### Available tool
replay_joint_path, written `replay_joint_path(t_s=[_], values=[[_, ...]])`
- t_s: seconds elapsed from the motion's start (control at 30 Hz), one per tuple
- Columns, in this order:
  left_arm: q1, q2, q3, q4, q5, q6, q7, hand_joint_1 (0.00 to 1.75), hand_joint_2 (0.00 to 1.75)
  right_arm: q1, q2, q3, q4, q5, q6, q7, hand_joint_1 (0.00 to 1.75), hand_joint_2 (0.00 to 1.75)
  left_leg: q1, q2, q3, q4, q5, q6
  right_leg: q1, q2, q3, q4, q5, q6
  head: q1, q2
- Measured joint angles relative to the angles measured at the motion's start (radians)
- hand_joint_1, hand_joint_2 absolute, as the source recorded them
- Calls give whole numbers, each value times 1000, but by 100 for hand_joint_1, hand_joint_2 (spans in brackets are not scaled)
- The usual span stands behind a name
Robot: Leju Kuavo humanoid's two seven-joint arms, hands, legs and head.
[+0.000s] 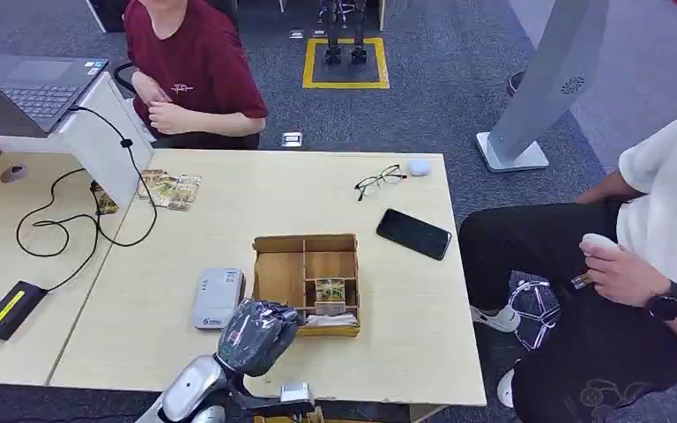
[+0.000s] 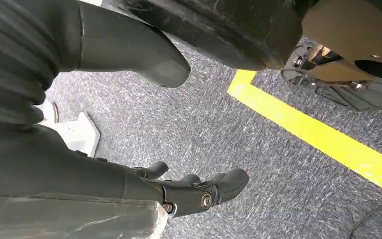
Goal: Pass the card to the sensor for recognition and then transmit it.
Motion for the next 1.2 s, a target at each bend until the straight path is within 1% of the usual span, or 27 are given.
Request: replay_joint_path(t_s=[0.4,0.43,0.47,0.5,0.53,0.57,0.67,1.2], values=[[-3,0,0,0,14,-13,-6,175,175,0,0,-5,-2,0,2,-3,0,175,0,0,0,0,0,0,0,0,0,0,0,0,0,0],[-3,0,0,0,15,-14,-6,171,175,0,0,-6,-2,0,2,-3,0,175,0,0,0,0,0,0,0,0,0,0,0,0,0,0],[-3,0,0,0,16,-14,-6,171,175,0,0,-6,-2,1,2,-3,0,175,0,0,0,0,0,0,0,0,0,0,0,0,0,0],[-3,0,0,0,17,-15,-6,152,175,0,0,-6,-2,2,2,-3,0,175,0,0,0,0,0,0,0,0,0,0,0,0,0,0],[-3,0,0,0,19,-15,-9,24,175,0,0,-6,-2,2,2,-3,0,175,0,0,0,0,0,0,0,0,0,0,0,0,0,0],[-3,0,0,0,21,-14,-11,0,175,0,0,-7,-2,2,2,-3,0,175,0,0,0,0,0,0,0,0,0,0,0,0,0,0],[-3,-1,0,0,22,-11,-21,0,175,0,0,-10,-2,2,2,-3,0,175,0,0,0,0,0,0,0,0,0,0,0,0,0,0],[-3,-3,0,0,29,-7,-21,0,175,0,0,-15,-2,2,2,-3,0,175,0,0,0,0,0,0,0,0,0,0,0,0,0,0]])
